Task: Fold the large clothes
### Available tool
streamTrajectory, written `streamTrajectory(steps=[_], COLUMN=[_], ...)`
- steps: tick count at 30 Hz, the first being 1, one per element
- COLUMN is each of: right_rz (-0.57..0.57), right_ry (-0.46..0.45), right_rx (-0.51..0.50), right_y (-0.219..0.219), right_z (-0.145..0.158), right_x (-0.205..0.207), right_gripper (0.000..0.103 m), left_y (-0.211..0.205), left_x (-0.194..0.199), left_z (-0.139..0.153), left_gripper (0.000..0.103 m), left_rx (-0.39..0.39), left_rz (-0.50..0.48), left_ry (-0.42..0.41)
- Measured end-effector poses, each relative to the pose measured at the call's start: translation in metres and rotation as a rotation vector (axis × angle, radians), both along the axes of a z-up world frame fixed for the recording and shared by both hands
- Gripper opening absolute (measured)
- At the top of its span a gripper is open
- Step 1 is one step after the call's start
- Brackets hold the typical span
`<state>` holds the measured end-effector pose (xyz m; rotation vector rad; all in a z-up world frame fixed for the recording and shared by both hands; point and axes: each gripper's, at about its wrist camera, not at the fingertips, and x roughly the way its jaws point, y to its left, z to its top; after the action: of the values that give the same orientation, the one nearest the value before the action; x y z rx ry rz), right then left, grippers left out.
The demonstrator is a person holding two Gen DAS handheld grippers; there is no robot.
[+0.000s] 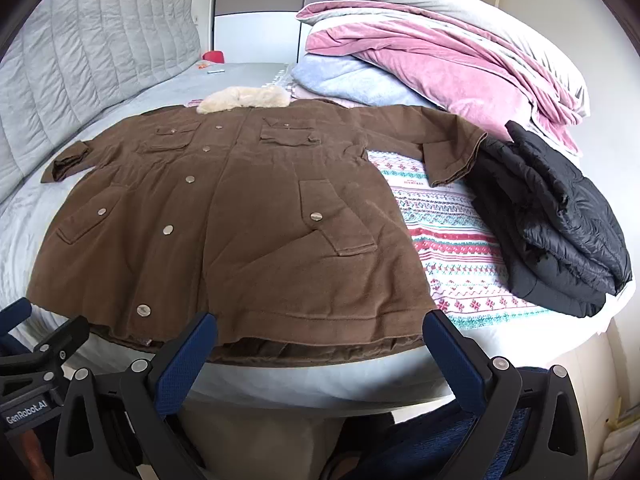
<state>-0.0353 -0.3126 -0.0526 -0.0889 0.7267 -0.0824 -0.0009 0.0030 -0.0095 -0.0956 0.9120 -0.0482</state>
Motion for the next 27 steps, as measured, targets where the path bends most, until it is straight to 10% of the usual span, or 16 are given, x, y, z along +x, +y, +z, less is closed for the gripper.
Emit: streamTrajectory(steps=[17, 27], right_rz=[-0.002, 0.046], right_ry=[0.026, -0.381], right_rx=[-0.050, 0.108], right_y=[0.003, -0.048], right_z=[-0.009, 0.040], right_x=[0.004, -0.043], right_gripper=[0.103, 0.103], left_y=[0.004, 0.055], left_x=[0.000, -0.016], left_z=[-0.007, 0.032], left_gripper=[0.103, 0.103], left_rx=[-0.004, -0.117], left_rz=[-0.009, 0.043], left_ry=[0.000, -0.281])
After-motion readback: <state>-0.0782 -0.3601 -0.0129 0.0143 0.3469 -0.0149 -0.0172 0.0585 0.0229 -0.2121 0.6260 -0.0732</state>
